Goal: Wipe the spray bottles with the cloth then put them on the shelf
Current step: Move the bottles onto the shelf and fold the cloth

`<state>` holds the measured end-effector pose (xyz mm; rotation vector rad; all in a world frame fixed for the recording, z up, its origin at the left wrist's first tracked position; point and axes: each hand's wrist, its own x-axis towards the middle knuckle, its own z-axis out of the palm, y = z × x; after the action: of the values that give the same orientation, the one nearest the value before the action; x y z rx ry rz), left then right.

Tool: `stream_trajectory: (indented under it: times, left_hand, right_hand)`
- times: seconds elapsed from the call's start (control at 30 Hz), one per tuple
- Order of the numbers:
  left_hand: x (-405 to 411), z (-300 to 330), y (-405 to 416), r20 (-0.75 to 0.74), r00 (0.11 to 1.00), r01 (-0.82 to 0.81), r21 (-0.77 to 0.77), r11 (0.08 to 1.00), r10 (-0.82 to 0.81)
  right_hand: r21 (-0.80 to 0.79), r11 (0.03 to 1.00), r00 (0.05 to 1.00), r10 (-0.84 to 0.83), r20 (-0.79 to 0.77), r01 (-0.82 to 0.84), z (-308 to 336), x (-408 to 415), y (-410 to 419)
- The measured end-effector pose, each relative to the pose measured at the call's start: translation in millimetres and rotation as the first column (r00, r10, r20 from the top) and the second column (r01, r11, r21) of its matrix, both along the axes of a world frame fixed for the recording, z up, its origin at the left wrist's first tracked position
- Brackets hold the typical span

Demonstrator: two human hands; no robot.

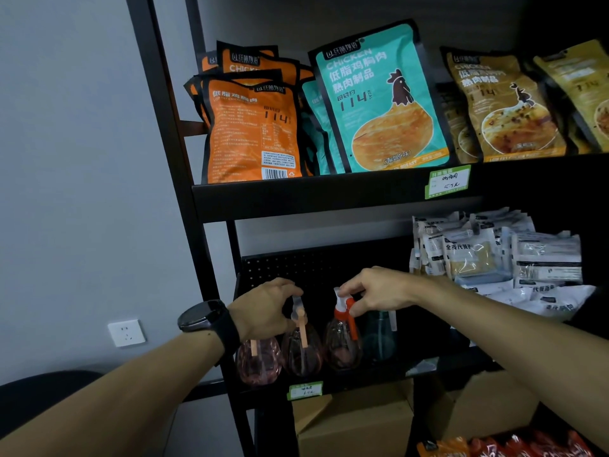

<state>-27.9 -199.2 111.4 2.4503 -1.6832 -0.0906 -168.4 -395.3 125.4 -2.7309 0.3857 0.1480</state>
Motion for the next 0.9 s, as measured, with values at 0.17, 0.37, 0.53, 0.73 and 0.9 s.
stream_trajectory:
  times: [0.17, 0.37, 0.53, 0.73, 0.9]
  left_hand:
    - [0.7, -0.1, 3.3, 0.002, 1.0, 0.001, 0.001, 1.0, -0.001]
    - [2.8, 0.8, 8.1, -0.01, 1.0, 0.002, -0.009, 1.0, -0.002]
    - [3.6, 1.2, 9.4, -0.015, 1.0, -0.009, 0.004, 1.0, 0.009]
    - [5.3, 0.4, 14.8, -0.023, 0.999, -0.03, 0.015, 0.999, 0.03]
    - [3.8, 1.4, 15.6, -0.018, 0.999, -0.035, 0.023, 0.999, 0.036]
  right_hand:
    - [0.006, 1.0, 1.0, 0.007, 0.01, -0.007, -2.0, 0.9, -3.5]
    - [0.016, 1.0, 1.0, 0.014, 0.019, -0.014, -0.5, 2.2, -2.7]
    - [0.136, 0.989, 0.987, -0.074, 0.146, 0.054, 8.4, -3.0, -4.7]
    - [-0.025, 0.927, 0.912, -0.362, 0.194, 0.373, 9.8, -13.8, -29.1]
    - [0.045, 0.905, 0.901, -0.425, 0.088, 0.423, -9.7, -17.8, -36.5]
